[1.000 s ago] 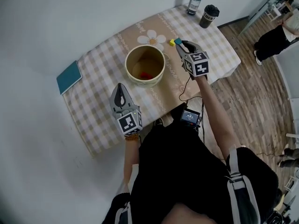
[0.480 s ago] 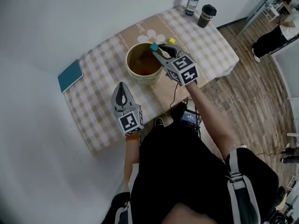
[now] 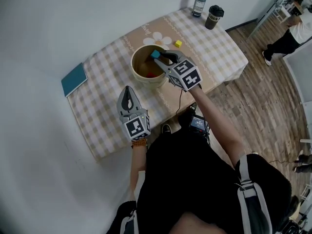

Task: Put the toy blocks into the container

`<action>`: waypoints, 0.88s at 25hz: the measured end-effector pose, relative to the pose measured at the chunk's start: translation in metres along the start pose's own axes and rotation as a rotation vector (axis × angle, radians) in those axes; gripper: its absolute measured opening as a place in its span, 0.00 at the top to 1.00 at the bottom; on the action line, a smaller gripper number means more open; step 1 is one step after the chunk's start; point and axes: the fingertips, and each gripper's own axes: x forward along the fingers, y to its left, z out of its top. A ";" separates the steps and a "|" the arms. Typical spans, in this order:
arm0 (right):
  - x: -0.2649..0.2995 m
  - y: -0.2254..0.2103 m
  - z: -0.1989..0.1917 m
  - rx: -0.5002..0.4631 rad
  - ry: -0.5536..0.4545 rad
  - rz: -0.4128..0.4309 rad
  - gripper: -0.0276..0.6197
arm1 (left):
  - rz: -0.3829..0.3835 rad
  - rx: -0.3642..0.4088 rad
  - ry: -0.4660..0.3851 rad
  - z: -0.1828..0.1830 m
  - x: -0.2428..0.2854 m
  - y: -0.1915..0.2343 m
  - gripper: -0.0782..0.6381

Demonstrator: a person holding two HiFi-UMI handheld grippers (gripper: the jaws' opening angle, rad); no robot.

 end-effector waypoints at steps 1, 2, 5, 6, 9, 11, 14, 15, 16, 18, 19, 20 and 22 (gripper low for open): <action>0.000 0.000 -0.001 0.003 0.003 0.002 0.76 | 0.001 0.000 0.000 0.000 0.000 0.000 0.89; 0.001 -0.001 -0.003 0.006 0.006 0.005 0.76 | 0.003 -0.001 0.000 0.000 -0.001 0.000 0.89; 0.003 -0.001 -0.007 0.019 0.012 0.009 0.76 | 0.007 -0.003 -0.001 -0.001 -0.002 0.001 0.89; 0.003 -0.001 -0.008 0.021 0.014 0.010 0.76 | 0.009 -0.003 0.000 -0.001 -0.003 0.001 0.89; 0.005 0.000 -0.010 0.001 0.015 0.015 0.76 | 0.013 -0.003 0.002 -0.002 -0.004 0.001 0.89; 0.007 0.002 -0.010 -0.017 0.010 0.019 0.66 | 0.016 -0.003 0.004 -0.001 -0.003 0.002 0.89; 0.009 0.003 -0.010 -0.017 0.002 0.027 0.59 | 0.018 -0.001 0.006 -0.002 -0.002 0.002 0.89; 0.010 0.003 -0.009 -0.018 -0.001 0.026 0.58 | 0.017 -0.001 0.006 -0.002 -0.002 0.002 0.89; 0.010 0.003 -0.008 -0.018 -0.004 0.026 0.59 | 0.017 -0.001 0.006 -0.003 -0.002 0.002 0.89; 0.010 0.002 -0.007 -0.018 -0.009 0.028 0.59 | 0.016 -0.001 0.007 -0.003 -0.001 0.002 0.89; 0.010 0.002 -0.007 -0.017 -0.010 0.029 0.59 | 0.015 0.000 0.006 -0.003 -0.001 0.002 0.89; 0.010 0.002 -0.007 -0.017 -0.012 0.030 0.59 | 0.014 0.002 0.006 -0.003 0.000 0.002 0.89; 0.009 0.000 -0.006 -0.016 -0.015 0.029 0.59 | 0.012 0.004 0.005 -0.002 0.001 0.001 0.89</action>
